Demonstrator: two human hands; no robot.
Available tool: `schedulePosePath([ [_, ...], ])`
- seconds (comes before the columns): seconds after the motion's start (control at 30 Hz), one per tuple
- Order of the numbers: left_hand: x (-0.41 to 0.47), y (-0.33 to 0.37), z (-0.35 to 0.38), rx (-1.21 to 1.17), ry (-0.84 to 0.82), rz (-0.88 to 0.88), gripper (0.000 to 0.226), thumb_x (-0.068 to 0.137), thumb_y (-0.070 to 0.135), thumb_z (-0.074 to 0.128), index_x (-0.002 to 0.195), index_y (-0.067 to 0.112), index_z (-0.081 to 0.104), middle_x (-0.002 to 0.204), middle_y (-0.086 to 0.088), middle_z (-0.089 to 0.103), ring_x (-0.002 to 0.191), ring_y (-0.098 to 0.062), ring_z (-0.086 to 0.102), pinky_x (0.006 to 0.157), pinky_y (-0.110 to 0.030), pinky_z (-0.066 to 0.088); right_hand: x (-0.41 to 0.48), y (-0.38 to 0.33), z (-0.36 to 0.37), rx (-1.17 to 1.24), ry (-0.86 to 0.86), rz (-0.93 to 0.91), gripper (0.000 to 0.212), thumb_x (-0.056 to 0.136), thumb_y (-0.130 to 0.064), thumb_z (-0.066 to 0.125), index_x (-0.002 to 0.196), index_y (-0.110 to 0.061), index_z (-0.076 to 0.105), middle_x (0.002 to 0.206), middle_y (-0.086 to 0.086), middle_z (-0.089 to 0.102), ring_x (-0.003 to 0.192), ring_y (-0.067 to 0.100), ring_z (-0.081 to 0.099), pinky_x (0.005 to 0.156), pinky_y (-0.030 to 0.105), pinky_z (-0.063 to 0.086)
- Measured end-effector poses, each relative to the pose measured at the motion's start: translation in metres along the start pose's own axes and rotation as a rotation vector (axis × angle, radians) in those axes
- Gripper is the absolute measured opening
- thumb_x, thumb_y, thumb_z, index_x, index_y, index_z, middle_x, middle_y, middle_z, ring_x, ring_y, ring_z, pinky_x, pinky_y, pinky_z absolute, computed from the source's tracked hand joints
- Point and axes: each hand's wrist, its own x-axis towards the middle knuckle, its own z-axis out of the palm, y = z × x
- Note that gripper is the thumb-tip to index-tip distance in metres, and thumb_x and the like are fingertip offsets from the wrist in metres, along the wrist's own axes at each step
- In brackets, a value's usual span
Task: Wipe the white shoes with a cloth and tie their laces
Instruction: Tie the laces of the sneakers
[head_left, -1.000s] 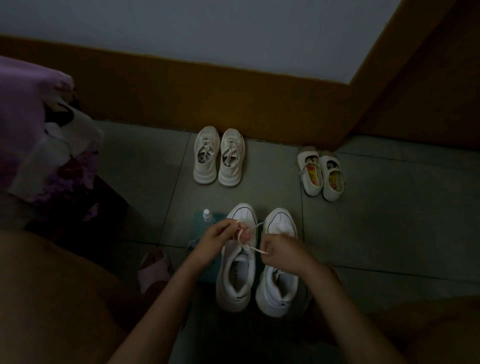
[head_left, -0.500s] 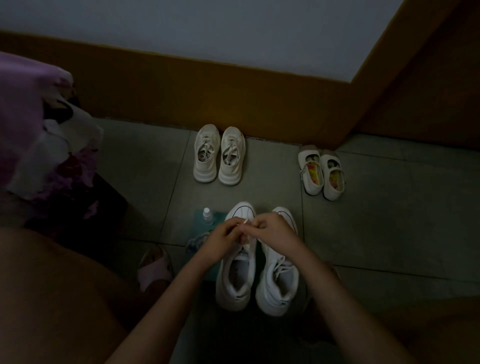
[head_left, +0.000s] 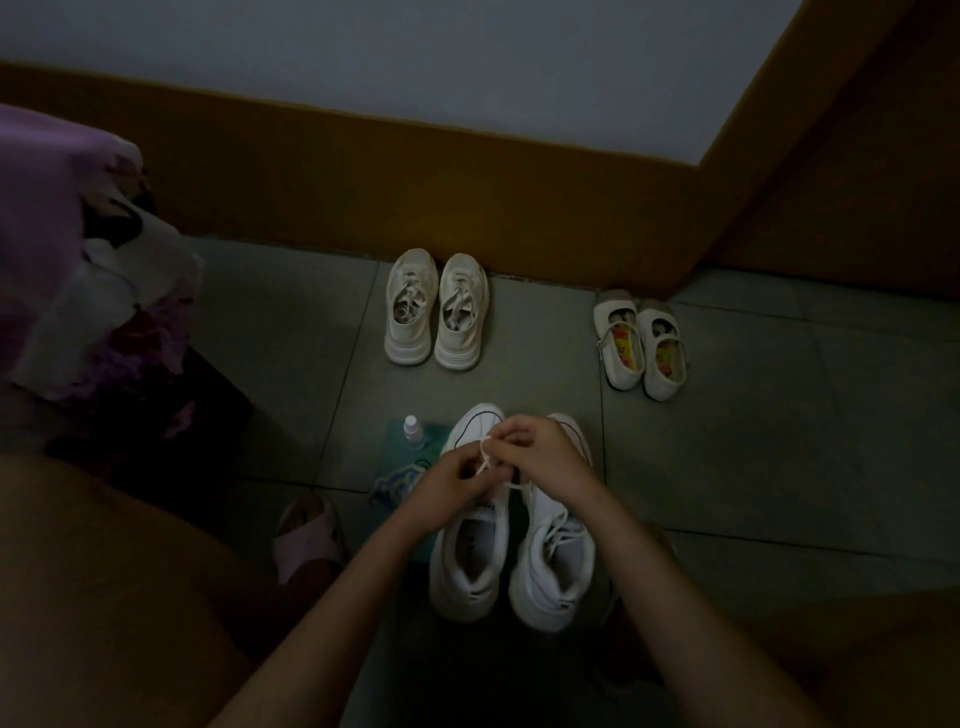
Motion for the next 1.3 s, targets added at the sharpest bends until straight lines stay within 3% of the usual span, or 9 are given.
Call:
schedulePosePath([
  [0.03, 0.0, 0.0, 0.0, -0.024, 0.012, -0.015, 0.004, 0.09, 0.016, 0.06, 0.088, 0.013, 0.059, 0.069, -0.002, 0.057, 0.065, -0.008, 0.051, 0.063, -0.023, 0.042, 0.0, 0.0, 0.001, 0.015, 0.004, -0.006, 0.011, 0.085, -0.007, 0.065, 0.095, -0.004, 0.065, 0.073, 0.001, 0.064, 0.052, -0.005, 0.058, 0.049, 0.008, 0.043],
  [0.2, 0.003, 0.0, 0.001, -0.051, 0.062, -0.074, 0.029, 0.096, 0.007, 0.048, 0.068, 0.014, 0.054, 0.052, 0.008, 0.056, 0.051, 0.0, 0.051, 0.057, -0.012, 0.041, 0.002, 0.009, -0.005, -0.05, 0.052, -0.108, 0.01, 0.088, -0.01, 0.061, 0.094, -0.016, 0.067, 0.09, 0.006, 0.067, 0.08, 0.011, 0.062, 0.062, 0.009, 0.046],
  [0.47, 0.005, -0.002, -0.005, -0.065, 0.057, -0.072, 0.032, 0.096, 0.009, 0.047, 0.069, 0.007, 0.063, 0.062, -0.002, 0.063, 0.064, -0.011, 0.059, 0.069, -0.021, 0.047, 0.0, 0.021, -0.01, -0.372, 0.014, -0.194, 0.011, 0.079, -0.014, 0.071, 0.082, -0.019, 0.062, 0.084, -0.007, 0.05, 0.068, -0.003, 0.047, 0.065, 0.015, 0.036],
  [0.7, 0.007, -0.007, -0.006, -0.264, 0.144, -0.186, 0.021, 0.09, 0.003, 0.054, 0.108, -0.002, 0.065, 0.073, 0.004, 0.071, 0.073, -0.006, 0.065, 0.073, -0.018, 0.052, -0.008, 0.025, -0.004, -0.093, 0.044, -0.037, 0.013, 0.091, -0.015, 0.058, 0.081, -0.022, 0.054, 0.076, -0.006, 0.059, 0.065, 0.003, 0.053, 0.056, 0.013, 0.039],
  [0.8, 0.006, -0.004, -0.004, -0.275, 0.148, -0.187, 0.016, 0.089, 0.004, 0.057, 0.086, 0.006, 0.072, 0.079, -0.007, 0.07, 0.083, -0.021, 0.062, 0.084, -0.034, 0.049, -0.016, 0.028, 0.003, 0.068, 0.071, -0.032, 0.009, 0.094, -0.011, 0.051, 0.086, -0.014, 0.05, 0.069, 0.002, 0.062, 0.051, 0.01, 0.057, 0.045, 0.022, 0.045],
  [0.93, 0.004, 0.0, -0.004, -0.232, 0.075, -0.177, 0.021, 0.083, 0.017, 0.064, 0.063, 0.019, 0.071, 0.077, -0.011, 0.064, 0.083, -0.022, 0.055, 0.083, -0.034, 0.044, -0.016, 0.021, 0.012, 0.274, 0.16, -0.018, 0.007, 0.096, -0.007, 0.046, 0.09, -0.006, 0.049, 0.064, 0.01, 0.062, 0.044, 0.016, 0.057, 0.041, 0.026, 0.049],
  [1.07, 0.004, 0.0, -0.008, -0.268, 0.098, -0.218, 0.039, 0.085, 0.024, 0.062, 0.09, -0.014, 0.064, 0.09, -0.017, 0.062, 0.089, -0.023, 0.055, 0.086, -0.036, 0.043, -0.014, 0.018, 0.014, 0.351, 0.161, -0.029, 0.005, 0.096, -0.007, 0.046, 0.092, -0.005, 0.049, 0.064, 0.008, 0.06, 0.041, 0.012, 0.052, 0.04, 0.023, 0.043],
  [1.2, 0.001, -0.006, -0.008, -0.46, 0.119, -0.29, 0.021, 0.094, 0.009, 0.049, 0.104, 0.004, 0.067, 0.096, -0.011, 0.07, 0.095, -0.021, 0.062, 0.092, -0.03, 0.047, -0.023, 0.026, 0.019, 0.303, 0.068, -0.041, 0.008, 0.097, -0.01, 0.045, 0.091, -0.009, 0.051, 0.069, 0.006, 0.061, 0.046, 0.014, 0.05, 0.042, 0.021, 0.042],
  [1.3, 0.0, -0.007, -0.007, -0.52, 0.109, -0.316, 0.023, 0.094, 0.008, 0.049, 0.109, 0.002, 0.065, 0.09, -0.009, 0.071, 0.089, -0.016, 0.065, 0.089, -0.028, 0.05, -0.029, 0.039, 0.019, 0.157, -0.03, -0.043, 0.006, 0.095, -0.012, 0.049, 0.092, -0.014, 0.054, 0.074, 0.007, 0.062, 0.051, 0.011, 0.052, 0.046, 0.019, 0.042],
])
